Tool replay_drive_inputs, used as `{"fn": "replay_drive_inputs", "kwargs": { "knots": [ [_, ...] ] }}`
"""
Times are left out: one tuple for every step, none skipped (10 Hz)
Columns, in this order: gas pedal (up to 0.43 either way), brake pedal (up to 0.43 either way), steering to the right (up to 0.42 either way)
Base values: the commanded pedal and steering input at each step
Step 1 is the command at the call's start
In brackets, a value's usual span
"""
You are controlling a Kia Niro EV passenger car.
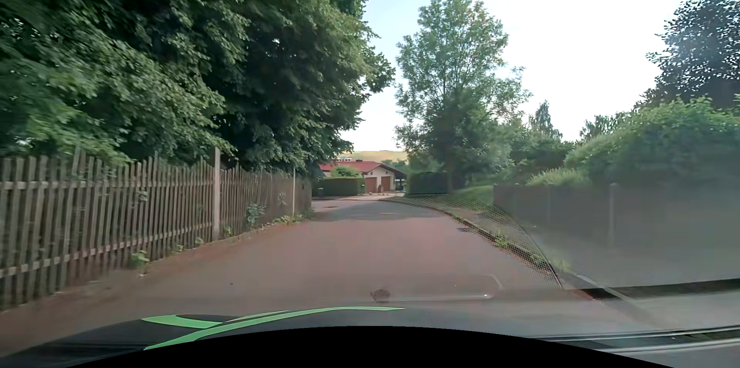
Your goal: Follow the waypoints while adhering to traffic rules and regulations
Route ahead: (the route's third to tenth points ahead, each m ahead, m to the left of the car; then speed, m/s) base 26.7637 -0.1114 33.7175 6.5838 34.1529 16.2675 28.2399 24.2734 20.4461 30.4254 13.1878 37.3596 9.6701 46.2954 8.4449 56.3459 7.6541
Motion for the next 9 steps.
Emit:
{"fn": "replay_drive_inputs", "kwargs": {
  "knots": [
    [0.000, 0.000, 0.100],
    [0.000, 0.000, 0.091],
    [0.000, 0.000, 0.080],
    [0.000, 0.006, 0.072],
    [0.000, 0.061, 0.061],
    [0.000, 0.110, 0.048],
    [0.000, 0.140, 0.035],
    [0.000, 0.152, 0.026],
    [0.000, 0.152, 0.021]
  ]
}}
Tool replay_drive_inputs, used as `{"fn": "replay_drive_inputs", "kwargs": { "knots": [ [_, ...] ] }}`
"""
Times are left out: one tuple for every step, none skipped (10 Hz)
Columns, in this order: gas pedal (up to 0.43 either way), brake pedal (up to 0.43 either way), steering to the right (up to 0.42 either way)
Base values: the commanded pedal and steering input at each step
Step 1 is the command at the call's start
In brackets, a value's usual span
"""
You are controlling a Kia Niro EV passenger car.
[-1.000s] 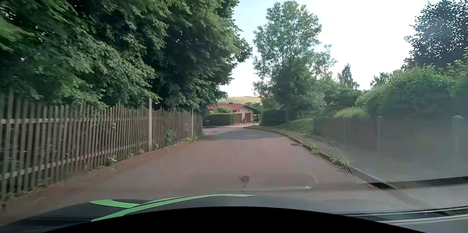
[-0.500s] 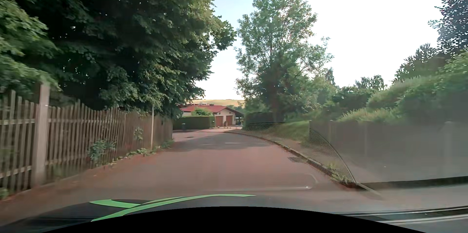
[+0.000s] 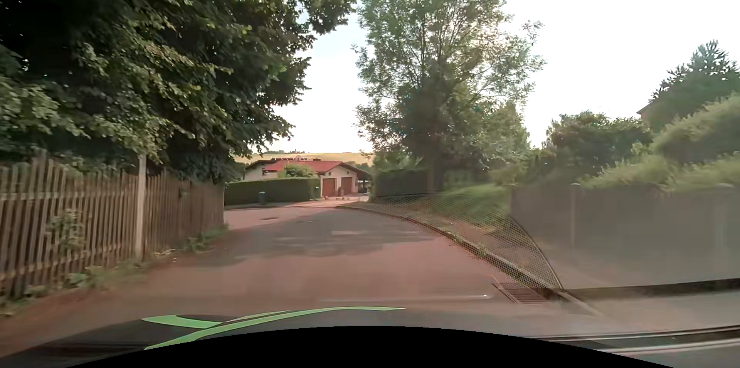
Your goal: Follow the waypoints while adhering to traffic rules and regulations
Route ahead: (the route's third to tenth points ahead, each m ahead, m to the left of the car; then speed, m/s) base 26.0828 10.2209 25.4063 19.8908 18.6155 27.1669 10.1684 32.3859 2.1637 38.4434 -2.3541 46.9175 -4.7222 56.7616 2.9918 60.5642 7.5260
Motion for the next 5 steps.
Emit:
{"fn": "replay_drive_inputs", "kwargs": {
  "knots": [
    [0.000, 0.159, 0.015],
    [0.000, 0.177, 0.012],
    [0.000, 0.183, 0.005],
    [0.000, 0.183, -0.002],
    [0.000, 0.195, -0.012]
  ]
}}
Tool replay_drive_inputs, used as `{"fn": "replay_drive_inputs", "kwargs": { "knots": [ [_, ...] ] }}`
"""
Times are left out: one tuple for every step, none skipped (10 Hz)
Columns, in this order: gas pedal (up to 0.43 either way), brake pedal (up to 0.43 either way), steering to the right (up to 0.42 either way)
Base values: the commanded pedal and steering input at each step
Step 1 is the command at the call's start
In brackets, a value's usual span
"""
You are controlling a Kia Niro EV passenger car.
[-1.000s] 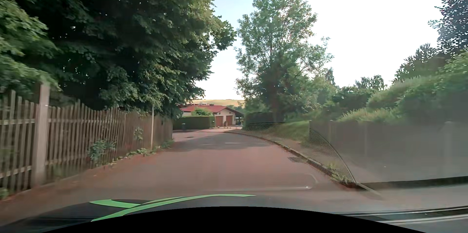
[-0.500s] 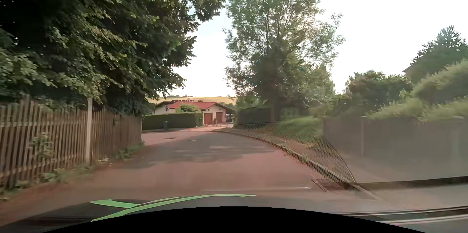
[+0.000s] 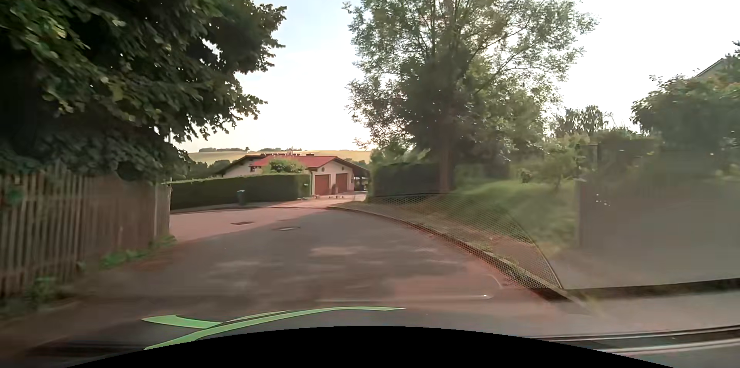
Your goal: Follow the waypoints while adhering to traffic rules and regulations
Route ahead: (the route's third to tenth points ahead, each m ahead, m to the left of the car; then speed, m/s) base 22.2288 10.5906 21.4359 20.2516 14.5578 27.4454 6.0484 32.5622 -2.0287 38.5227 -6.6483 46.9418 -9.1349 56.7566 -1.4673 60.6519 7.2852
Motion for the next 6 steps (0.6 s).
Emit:
{"fn": "replay_drive_inputs", "kwargs": {
  "knots": [
    [0.000, 0.195, -0.019],
    [0.000, 0.201, -0.022],
    [0.000, 0.207, -0.029],
    [0.000, 0.213, -0.041],
    [0.000, 0.213, -0.055],
    [0.000, 0.213, -0.072]
  ]
}}
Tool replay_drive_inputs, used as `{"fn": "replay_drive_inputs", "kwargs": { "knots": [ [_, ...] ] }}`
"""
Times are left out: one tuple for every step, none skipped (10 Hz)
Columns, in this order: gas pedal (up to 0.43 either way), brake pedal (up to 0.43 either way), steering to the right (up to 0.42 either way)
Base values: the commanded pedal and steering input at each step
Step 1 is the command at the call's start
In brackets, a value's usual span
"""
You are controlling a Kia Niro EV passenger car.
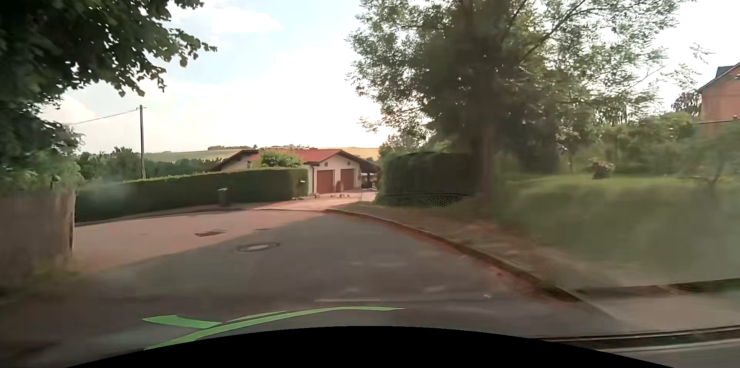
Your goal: Follow the waypoints while adhering to traffic rules and regulations
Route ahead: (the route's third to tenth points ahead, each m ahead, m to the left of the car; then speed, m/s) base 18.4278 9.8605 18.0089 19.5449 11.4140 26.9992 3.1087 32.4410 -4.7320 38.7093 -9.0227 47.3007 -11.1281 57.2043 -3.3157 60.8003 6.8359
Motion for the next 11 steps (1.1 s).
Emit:
{"fn": "replay_drive_inputs", "kwargs": {
  "knots": [
    [0.000, 0.213, -0.087],
    [0.000, 0.220, -0.107],
    [0.000, 0.220, -0.126],
    [0.000, 0.220, -0.147],
    [0.000, 0.220, -0.160],
    [0.000, 0.220, -0.171],
    [0.000, 0.220, -0.186],
    [0.000, 0.220, -0.206],
    [0.000, 0.220, -0.227],
    [0.000, 0.220, -0.244],
    [0.000, 0.220, -0.264]
  ]
}}
